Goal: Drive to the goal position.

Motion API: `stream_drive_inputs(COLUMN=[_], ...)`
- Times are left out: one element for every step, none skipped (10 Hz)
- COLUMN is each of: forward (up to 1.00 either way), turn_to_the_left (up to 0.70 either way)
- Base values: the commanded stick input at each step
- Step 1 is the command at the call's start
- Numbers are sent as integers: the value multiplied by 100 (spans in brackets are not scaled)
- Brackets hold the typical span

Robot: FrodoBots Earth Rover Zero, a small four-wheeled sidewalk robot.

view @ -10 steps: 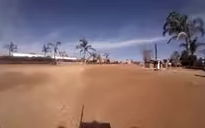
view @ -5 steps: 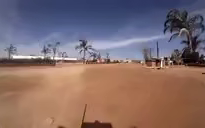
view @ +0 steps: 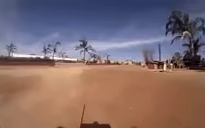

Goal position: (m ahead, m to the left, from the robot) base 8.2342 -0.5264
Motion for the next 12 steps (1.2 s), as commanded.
stream_drive_inputs(forward=[70,70,70,70,70,70,70,70,70,70,70,70], turn_to_the_left=[0,0,0,0,0,0,0,0,0,0,0,0])
